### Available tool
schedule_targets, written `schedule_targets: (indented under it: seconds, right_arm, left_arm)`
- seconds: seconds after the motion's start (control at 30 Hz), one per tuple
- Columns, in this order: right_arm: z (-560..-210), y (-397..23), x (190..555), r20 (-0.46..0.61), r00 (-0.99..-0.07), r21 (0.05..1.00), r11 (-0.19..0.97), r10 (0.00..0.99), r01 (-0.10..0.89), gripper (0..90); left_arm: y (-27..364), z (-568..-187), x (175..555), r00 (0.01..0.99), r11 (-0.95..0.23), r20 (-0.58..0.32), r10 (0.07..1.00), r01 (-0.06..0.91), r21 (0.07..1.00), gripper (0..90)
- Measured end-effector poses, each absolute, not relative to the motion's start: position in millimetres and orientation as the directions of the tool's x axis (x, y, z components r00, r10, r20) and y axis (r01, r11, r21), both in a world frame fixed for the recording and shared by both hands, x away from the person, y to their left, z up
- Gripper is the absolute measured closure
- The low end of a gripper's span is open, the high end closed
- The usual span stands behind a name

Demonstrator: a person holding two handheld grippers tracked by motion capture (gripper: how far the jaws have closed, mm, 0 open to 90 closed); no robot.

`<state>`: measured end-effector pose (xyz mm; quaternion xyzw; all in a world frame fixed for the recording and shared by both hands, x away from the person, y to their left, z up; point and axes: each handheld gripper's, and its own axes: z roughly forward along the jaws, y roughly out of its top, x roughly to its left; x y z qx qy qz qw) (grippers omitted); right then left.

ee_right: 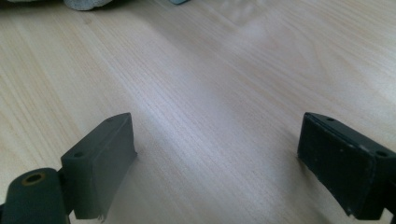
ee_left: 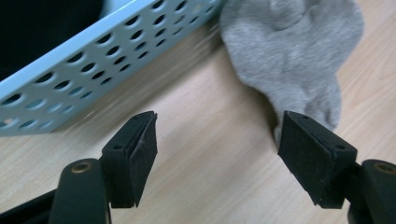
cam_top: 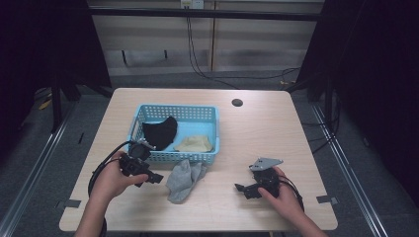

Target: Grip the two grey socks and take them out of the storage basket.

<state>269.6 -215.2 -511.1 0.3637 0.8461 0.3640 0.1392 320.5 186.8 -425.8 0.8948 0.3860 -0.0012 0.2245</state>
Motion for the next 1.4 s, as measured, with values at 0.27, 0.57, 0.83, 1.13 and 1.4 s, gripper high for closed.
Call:
schedule_targets:
  seconds: [0.27, 0.57, 0.83, 1.13, 1.4]
  right_arm:
    - [-511.1, -215.2, 269.6, 0.029, -0.697, 0.717, 0.471, 0.717, 0.514, 10.7]
    - [-511.1, -215.2, 269.6, 0.029, -0.697, 0.717, 0.47, 0.717, 0.514, 10.7]
    - [-511.1, -215.2, 269.6, 0.029, -0.697, 0.717, 0.47, 0.717, 0.514, 10.7]
    - [-511.1, -215.2, 269.6, 0.029, -0.697, 0.717, 0.471, 0.717, 0.514, 10.7]
    - [-511.1, -215.2, 269.6, 0.029, -0.697, 0.717, 0.47, 0.717, 0.514, 10.7]
  left_arm:
    - [204.3, -439.7, 321.9, 0.674, -0.567, -0.181, 0.716, 0.713, 0.412, 27.2]
    - [223.8, -452.6, 323.8, 0.671, -0.547, -0.16, 0.724, 0.7, 0.458, 26.5]
    - [233.8, -465.0, 324.5, 0.68, -0.552, -0.137, 0.721, 0.682, 0.48, 26.5]
    - [234.9, -475.5, 324.7, 0.703, -0.577, -0.097, 0.705, 0.648, 0.497, 25.7]
    - [232.8, -481.0, 324.7, 0.725, -0.604, -0.074, 0.685, 0.622, 0.498, 24.1]
